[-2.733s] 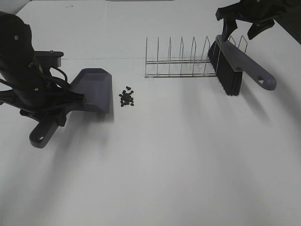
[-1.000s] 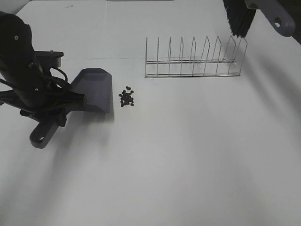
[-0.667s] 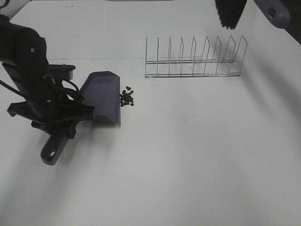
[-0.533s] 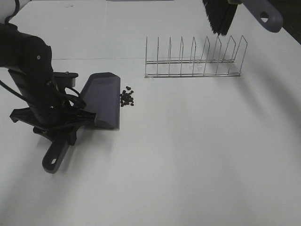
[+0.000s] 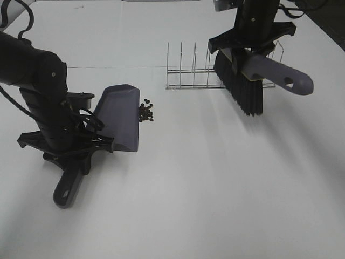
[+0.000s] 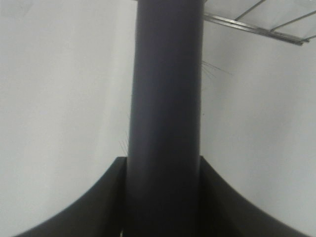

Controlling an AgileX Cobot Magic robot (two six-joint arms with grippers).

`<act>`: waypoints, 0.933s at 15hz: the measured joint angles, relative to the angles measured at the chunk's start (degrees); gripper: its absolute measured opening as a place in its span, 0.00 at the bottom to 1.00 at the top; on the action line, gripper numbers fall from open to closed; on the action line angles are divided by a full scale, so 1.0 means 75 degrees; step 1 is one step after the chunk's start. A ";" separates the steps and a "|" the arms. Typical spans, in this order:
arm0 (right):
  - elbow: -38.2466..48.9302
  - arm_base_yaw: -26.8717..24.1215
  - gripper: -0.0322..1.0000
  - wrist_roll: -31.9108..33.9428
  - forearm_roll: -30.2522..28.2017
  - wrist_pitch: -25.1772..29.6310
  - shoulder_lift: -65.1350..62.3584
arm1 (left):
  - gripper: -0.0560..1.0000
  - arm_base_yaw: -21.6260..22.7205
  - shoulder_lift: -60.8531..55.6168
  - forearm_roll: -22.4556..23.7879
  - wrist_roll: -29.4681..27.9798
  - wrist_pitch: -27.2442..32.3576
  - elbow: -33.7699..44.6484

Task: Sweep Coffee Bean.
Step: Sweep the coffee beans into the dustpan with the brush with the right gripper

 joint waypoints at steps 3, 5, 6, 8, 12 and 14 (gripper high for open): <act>0.0046 0.0359 0.30 0.0176 -0.0298 -0.0031 0.0336 | 0.36 0.0000 0.0061 -0.0145 0.0130 -0.0008 -0.0061; 0.0046 0.0703 0.30 0.0191 -0.0397 -0.0145 0.0726 | 0.36 0.0000 0.0160 -0.0153 0.0130 0.0053 -0.0107; 0.0046 0.0924 0.30 0.0191 -0.0420 -0.0214 0.0901 | 0.36 0.0000 0.0191 -0.0160 0.0130 0.0107 -0.0138; 0.0008 0.1352 0.30 0.0199 -0.0474 -0.0351 0.1100 | 0.36 0.0000 0.0229 -0.0160 0.0138 0.0160 -0.0160; 0.0015 0.2406 0.30 0.0191 -0.0283 -0.0863 0.1398 | 0.36 0.0000 0.0237 -0.0160 0.0138 0.0199 -0.0183; 0.0015 0.2781 0.30 0.0183 0.0122 -0.1154 0.1398 | 0.36 0.0000 0.0237 -0.0160 0.0138 0.0199 -0.0183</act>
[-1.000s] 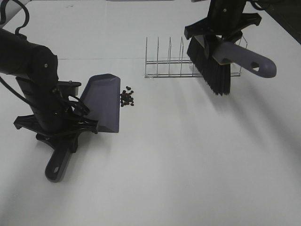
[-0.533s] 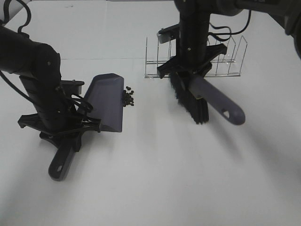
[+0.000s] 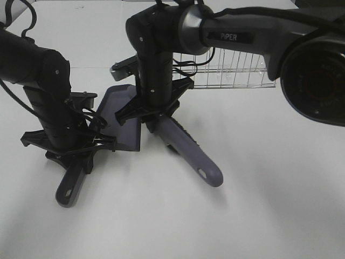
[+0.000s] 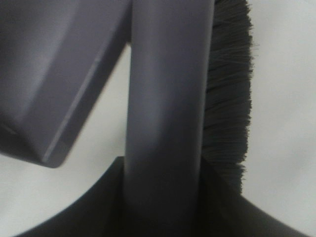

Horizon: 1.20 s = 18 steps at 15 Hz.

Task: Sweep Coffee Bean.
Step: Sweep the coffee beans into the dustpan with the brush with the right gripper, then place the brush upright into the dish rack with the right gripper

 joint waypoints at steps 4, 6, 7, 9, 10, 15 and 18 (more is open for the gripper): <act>-0.0726 0.0313 0.30 -0.0008 0.0535 0.0092 0.0061 | 0.36 0.0000 0.0000 0.0000 0.0000 0.0000 0.0000; -0.1337 0.0328 0.30 0.0008 0.0229 0.0619 0.0092 | 0.36 0.0000 0.0000 0.0000 0.0000 0.0000 0.0000; -0.1635 0.0328 0.30 0.0015 -0.0199 0.0909 0.0092 | 0.36 0.0000 0.0000 0.0000 0.0000 0.0000 0.0000; -0.2063 0.0306 0.30 0.0015 -0.1070 0.1047 0.0092 | 0.36 0.0000 0.0000 0.0000 0.0000 0.0000 0.0000; -0.2131 0.0267 0.30 0.0015 -0.1184 0.1047 0.0092 | 0.36 0.0000 0.0000 0.0000 0.0000 0.0000 0.0000; -0.2193 -0.0817 0.30 0.0008 -0.1238 0.1131 -0.0489 | 0.36 0.0000 0.0000 0.0000 0.0000 0.0000 0.0000; -0.2193 -0.1375 0.30 -0.0107 -0.1092 0.1138 -0.0963 | 0.36 0.0000 0.0000 0.0000 0.0000 0.0000 0.0000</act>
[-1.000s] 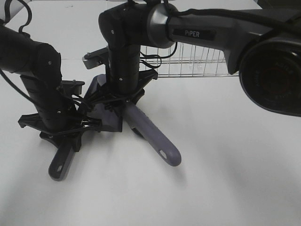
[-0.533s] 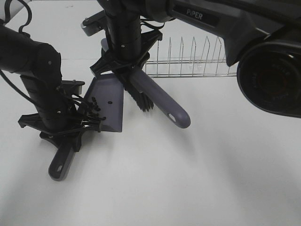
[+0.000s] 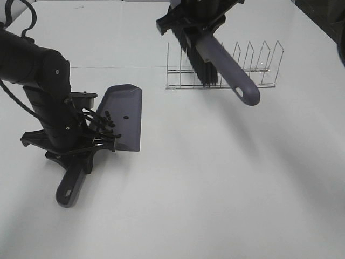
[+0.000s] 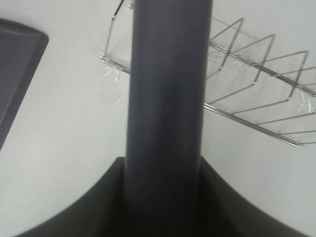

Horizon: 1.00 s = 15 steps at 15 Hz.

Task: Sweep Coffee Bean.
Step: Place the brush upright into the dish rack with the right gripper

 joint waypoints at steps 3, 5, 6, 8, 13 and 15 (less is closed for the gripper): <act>0.0222 -0.0519 0.30 -0.0153 0.0168 0.0008 -0.0619 | 0.36 0.0000 0.0000 0.0000 0.0000 0.0000 0.0000; 0.1199 -0.1238 0.30 -0.0153 0.0176 0.0008 -0.1367 | 0.36 0.0000 0.0000 0.0000 0.0000 0.0000 0.0000; 0.1665 -0.1459 0.30 -0.0153 0.0168 0.0008 -0.1589 | 0.36 0.0000 0.0000 0.0000 0.0000 0.0000 0.0000; 0.2498 -0.1879 0.30 -0.0153 0.0267 0.0015 -0.1994 | 0.36 0.0000 0.0000 0.0000 0.0000 0.0000 0.0000; 0.4087 -0.2895 0.30 -0.0160 0.1070 0.0015 -0.2185 | 0.36 0.0000 0.0000 0.0000 0.0000 0.0000 0.0000; 0.4607 -0.2941 0.30 -0.0160 0.1154 -0.0084 -0.2185 | 0.36 0.0000 0.0000 0.0000 0.0000 0.0000 0.0000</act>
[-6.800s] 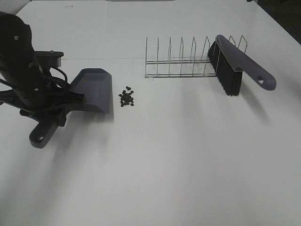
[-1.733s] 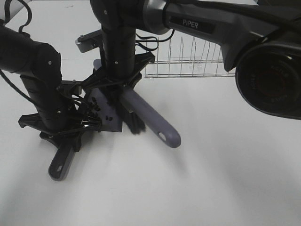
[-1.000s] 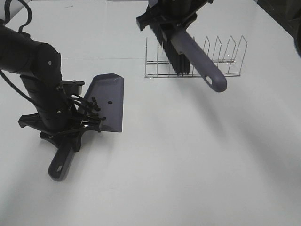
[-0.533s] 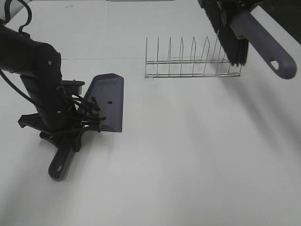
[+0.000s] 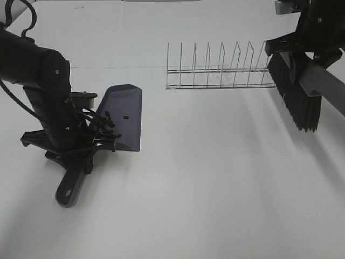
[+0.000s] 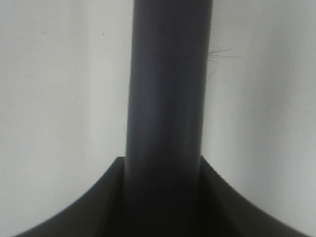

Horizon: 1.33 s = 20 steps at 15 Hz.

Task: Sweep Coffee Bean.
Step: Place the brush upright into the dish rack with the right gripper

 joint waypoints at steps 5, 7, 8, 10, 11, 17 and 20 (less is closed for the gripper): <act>0.0130 0.0008 0.30 0.0008 0.0061 -0.0924 0.0306 | 0.36 0.0000 0.0000 0.0000 0.0053 0.0000 0.0000; 0.0130 0.0008 0.30 0.0008 0.0061 -0.1245 0.0504 | 0.36 0.0000 0.0000 -0.0008 0.0076 0.0000 0.0000; 0.0053 0.0008 0.30 0.0008 0.0046 -0.1276 0.0649 | 0.36 0.0000 0.0000 -0.0008 0.0076 0.0000 0.0000; -0.0374 0.0008 0.30 0.0000 -0.0107 -0.1276 0.1108 | 0.36 0.0000 0.0000 -0.0008 0.0084 0.0000 0.0000; -0.0634 0.0008 0.30 0.0000 -0.0176 -0.1268 0.1299 | 0.36 0.0000 0.0000 -0.0008 0.0084 0.0000 0.0000; -0.2292 0.0008 0.30 -0.0130 -0.0435 -0.0840 0.2307 | 0.36 0.0000 0.0000 -0.0008 0.0084 0.0000 0.0000; -0.2911 0.0000 0.30 -0.0252 -0.0428 -0.0810 0.2605 | 0.36 0.0000 0.0000 -0.0008 0.0084 0.0015 0.0000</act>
